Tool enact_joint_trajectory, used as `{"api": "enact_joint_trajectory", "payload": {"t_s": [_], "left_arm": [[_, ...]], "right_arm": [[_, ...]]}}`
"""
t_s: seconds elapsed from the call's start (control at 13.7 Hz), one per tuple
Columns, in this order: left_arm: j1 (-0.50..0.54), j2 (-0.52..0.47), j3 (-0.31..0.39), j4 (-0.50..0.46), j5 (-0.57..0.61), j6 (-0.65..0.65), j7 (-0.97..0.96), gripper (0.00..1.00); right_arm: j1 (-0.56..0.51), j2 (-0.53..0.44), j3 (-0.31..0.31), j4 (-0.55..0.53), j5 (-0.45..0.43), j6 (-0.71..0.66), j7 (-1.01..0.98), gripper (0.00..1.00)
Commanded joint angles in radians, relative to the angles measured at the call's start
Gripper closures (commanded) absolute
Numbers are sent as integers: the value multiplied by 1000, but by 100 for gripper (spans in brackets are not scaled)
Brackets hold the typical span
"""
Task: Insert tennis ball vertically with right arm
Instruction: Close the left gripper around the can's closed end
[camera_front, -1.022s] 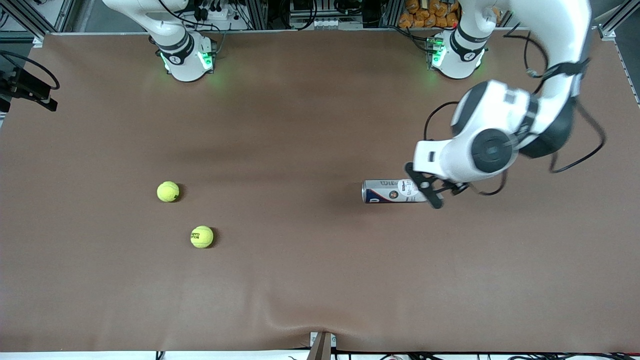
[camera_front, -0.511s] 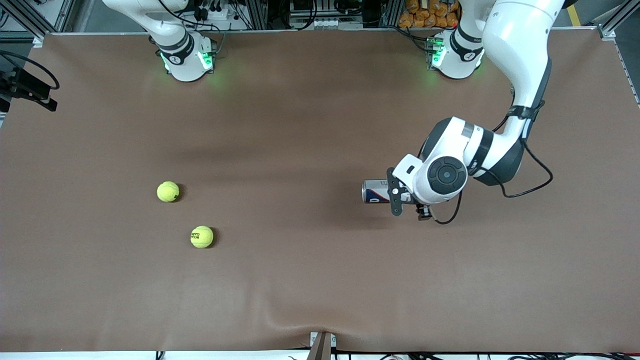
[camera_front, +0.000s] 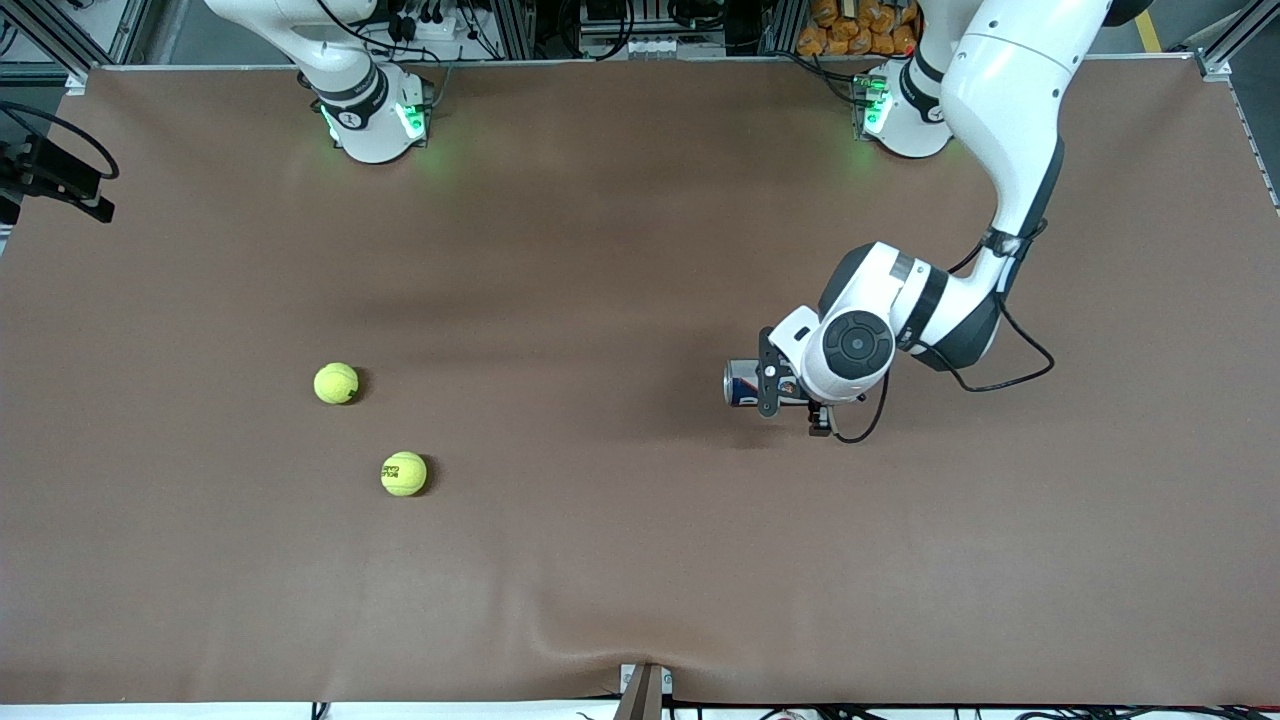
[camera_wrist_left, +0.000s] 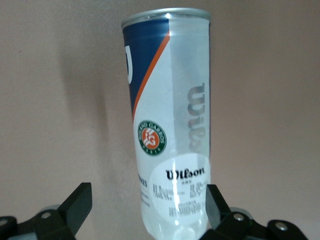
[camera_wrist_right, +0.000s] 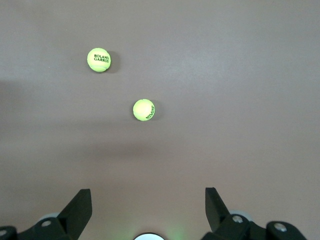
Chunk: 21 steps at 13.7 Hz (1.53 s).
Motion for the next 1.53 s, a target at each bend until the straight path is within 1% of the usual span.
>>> {"api": "enact_joint_trajectory", "payload": {"t_s": [0.0, 0.07, 0.15, 0.51, 0.8, 1.24, 1.31, 1.39, 1.46], "left_arm": [[11, -55, -18, -125, 15, 113, 14, 0], [21, -66, -20, -167, 15, 167, 14, 0], [24, -63, -20, -183, 14, 199, 12, 0], [12, -53, -20, -196, 9, 212, -1, 0], [12, -27, -20, -213, 12, 261, -3, 0], [11, -7, -20, -216, 18, 293, -3, 1], [9, -1, -18, -216, 18, 302, -3, 10], [8, -1, -20, -216, 18, 304, -5, 23], [8, -3, -20, -215, 18, 304, -5, 48]], "right_arm": [[-16, -7, 14, 2, -12, -3, -10, 0], [-16, -7, 14, 1, -12, -5, -10, 0], [-16, -7, 14, 2, -12, -6, -10, 0], [-19, -7, 12, 1, -12, -9, -10, 0], [-22, -7, 11, -1, -12, -11, -10, 0], [-30, -7, 9, -5, -12, -12, -12, 0], [-31, -7, 9, -7, -12, -12, -12, 0], [-31, -9, 8, -7, -11, -12, -12, 0], [-30, -9, 9, -7, -12, -12, -12, 0]]}}
